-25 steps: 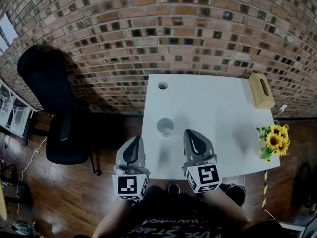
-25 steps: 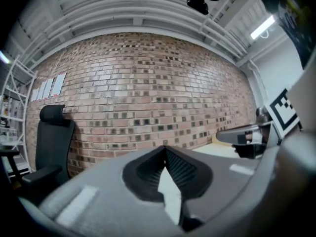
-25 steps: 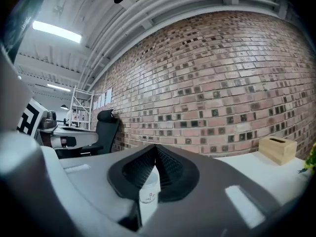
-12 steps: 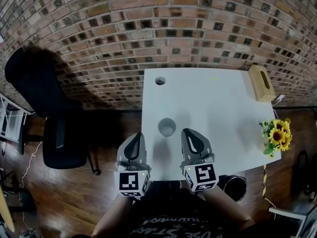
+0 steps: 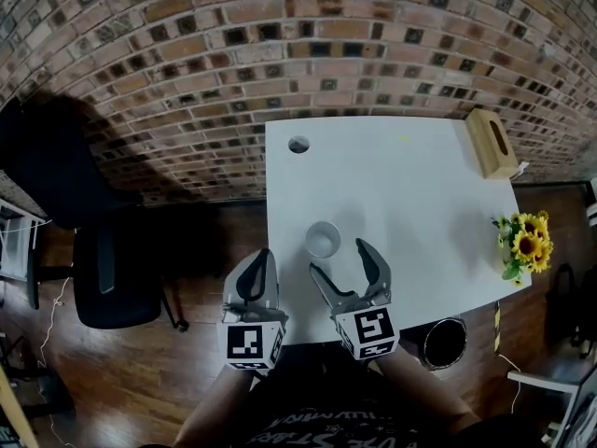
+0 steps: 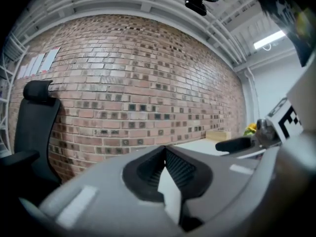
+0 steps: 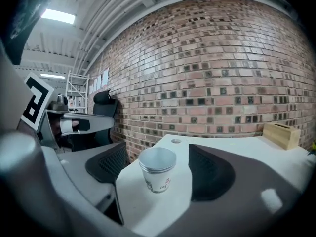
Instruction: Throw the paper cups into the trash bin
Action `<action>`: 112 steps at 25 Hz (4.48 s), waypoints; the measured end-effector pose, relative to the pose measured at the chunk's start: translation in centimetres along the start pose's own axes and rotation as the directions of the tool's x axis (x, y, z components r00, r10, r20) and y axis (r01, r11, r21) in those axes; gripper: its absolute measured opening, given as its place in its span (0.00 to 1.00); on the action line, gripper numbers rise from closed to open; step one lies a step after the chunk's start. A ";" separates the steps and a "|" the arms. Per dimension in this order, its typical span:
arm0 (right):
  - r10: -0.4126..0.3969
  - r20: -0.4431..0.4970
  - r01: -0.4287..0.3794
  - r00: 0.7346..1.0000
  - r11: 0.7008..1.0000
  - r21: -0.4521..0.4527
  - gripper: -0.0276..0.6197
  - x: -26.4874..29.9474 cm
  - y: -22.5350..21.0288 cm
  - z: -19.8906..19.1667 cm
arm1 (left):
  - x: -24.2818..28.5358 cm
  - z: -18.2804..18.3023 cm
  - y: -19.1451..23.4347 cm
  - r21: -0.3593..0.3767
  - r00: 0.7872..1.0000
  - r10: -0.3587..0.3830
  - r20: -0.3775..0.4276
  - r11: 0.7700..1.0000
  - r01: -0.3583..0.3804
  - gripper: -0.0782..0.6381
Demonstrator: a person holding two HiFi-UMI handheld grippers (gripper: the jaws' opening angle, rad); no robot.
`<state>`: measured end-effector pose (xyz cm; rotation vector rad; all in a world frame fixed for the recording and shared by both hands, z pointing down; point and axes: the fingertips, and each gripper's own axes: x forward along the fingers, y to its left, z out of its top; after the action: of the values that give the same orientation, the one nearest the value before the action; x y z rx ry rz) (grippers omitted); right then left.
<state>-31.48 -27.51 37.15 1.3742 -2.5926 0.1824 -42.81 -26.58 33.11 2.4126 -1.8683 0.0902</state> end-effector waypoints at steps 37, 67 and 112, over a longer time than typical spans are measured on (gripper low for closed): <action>-0.086 -0.141 0.095 0.986 0.994 0.061 0.79 8.3 0.0 -6.2 | 3.8 -3.6 3.4 -0.008 0.997 -0.023 -0.068 1.000 0.022 0.12; -0.088 -0.126 0.092 0.988 0.995 0.028 0.58 8.0 -0.4 -5.0 | 4.9 -3.1 3.0 0.011 0.996 -0.033 -0.078 0.999 0.034 0.12; -0.160 0.056 0.160 0.986 0.987 -0.001 0.58 -1.2 -3.3 8.2 | 2.3 5.9 -1.6 -0.019 0.982 -0.189 0.022 0.982 0.189 0.12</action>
<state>-29.05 -30.02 28.91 1.5989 -2.5082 0.1135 -40.76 -28.99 27.39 2.5706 -1.6285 0.0338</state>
